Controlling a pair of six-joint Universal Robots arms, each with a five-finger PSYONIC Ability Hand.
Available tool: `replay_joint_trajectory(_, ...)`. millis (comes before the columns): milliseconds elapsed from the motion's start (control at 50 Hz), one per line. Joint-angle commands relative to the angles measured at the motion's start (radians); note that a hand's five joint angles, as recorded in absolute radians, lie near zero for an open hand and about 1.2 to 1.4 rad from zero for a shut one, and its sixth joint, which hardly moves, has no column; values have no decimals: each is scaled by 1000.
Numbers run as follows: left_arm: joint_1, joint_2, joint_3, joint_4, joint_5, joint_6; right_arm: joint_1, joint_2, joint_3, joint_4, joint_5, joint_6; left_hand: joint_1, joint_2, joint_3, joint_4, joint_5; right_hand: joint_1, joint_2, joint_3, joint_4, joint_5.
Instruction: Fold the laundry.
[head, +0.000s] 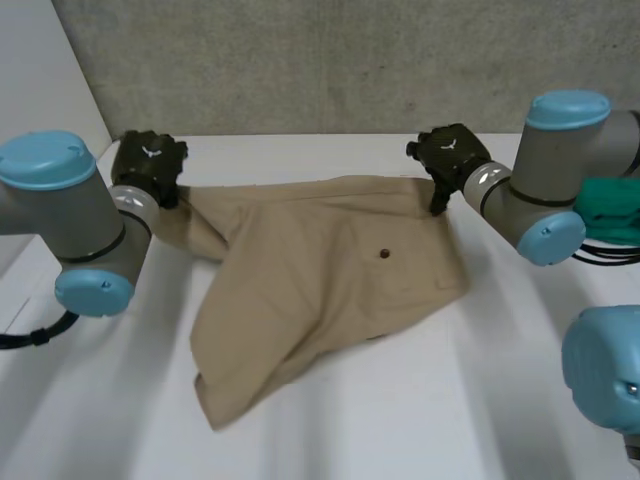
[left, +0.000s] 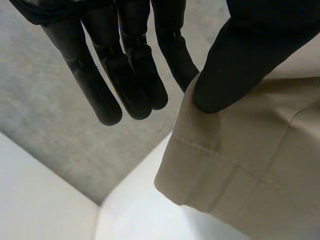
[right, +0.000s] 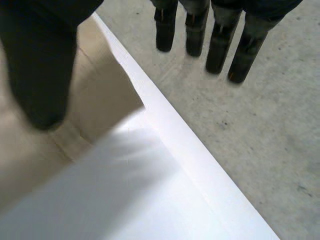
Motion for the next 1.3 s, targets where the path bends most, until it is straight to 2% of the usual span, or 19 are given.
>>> replay_joint_trajectory(20,39,-104,97,19,2,17,-12,-167,264,28,-2,-2,66,3,8,-1,39,-55,-126,-131,-154,-148)
replay_joint_trajectory(60,38,-110,91,20,8,17,-12,-209,345,25,-8,-9,-423,-486,-481,-490,-450,-55,-126,-131,-154,-148)
replay_joint_trajectory(80,33,-112,81,20,11,19,-12,-252,421,14,-9,-10,-885,-948,-943,-952,-912,-55,-126,-131,-154,-148)
replay_joint_trajectory(100,28,-110,75,20,11,19,-12,-276,466,8,-14,-12,-955,-1018,-1013,-1022,-982,-55,-126,-131,-154,-148)
replay_joint_trajectory(220,-4,-69,-9,10,2,19,-17,-402,696,-44,-110,-25,-954,-1017,-1012,-1021,-981,-55,-126,-131,-154,-148)
replay_joint_trajectory(280,-35,18,-92,6,-1,13,-25,-464,824,-89,-170,-35,-934,-997,-992,-1001,-961,-55,-126,-131,-154,-148)
replay_joint_trajectory(380,-65,193,-259,-56,-1,-24,-48,-553,993,-153,-222,-53,-866,-929,-924,-933,-893,166,95,90,68,73)
replay_joint_trajectory(400,-87,249,-311,-90,-1,-56,-48,-574,1037,-167,-232,-61,-823,-886,-881,-890,-850,245,174,169,147,152)
replay_joint_trajectory(460,-122,330,-386,-138,-3,-134,-45,-596,1088,-178,-224,-74,-793,-856,-851,-860,-820,252,180,176,153,159)
replay_joint_trajectory(540,-173,445,-494,-210,-3,-256,-48,-617,1181,-245,-216,-79,-793,-856,-851,-860,-820,79,8,3,-19,-14)
replay_joint_trajectory(640,-220,523,-606,-288,-3,-360,-49,-652,1263,-299,-218,-84,-705,-768,-763,-772,-732,120,48,44,21,26)
replay_joint_trajectory(740,-266,519,-655,-322,-4,-377,-46,-654,1286,-306,-226,-87,-693,-756,-751,-760,-720,179,107,102,80,85)
replay_joint_trajectory(880,-271,460,-675,-320,-10,-376,-39,-588,1252,-351,-236,-90,-669,-733,-727,-737,-697,272,201,196,174,179)
replay_joint_trajectory(1020,-266,373,-657,-305,-98,-371,-35,-507,1166,-356,-241,-90,-672,-735,-730,-740,-700,384,312,308,285,290)
replay_joint_trajectory(1160,-259,305,-634,-259,-153,-363,-34,-438,1085,-351,-221,-91,-669,-733,-727,-737,-697,384,312,308,285,291)
replay_joint_trajectory(1240,-242,278,-621,-221,-158,-362,-34,-404,1040,-349,-219,-104,-561,-624,-619,-628,-588,384,312,308,285,291)
replay_joint_trajectory(1300,-242,265,-612,-185,-158,-360,-34,-381,1014,-351,-216,-121,-388,-451,-446,-455,-415,399,327,322,300,305)
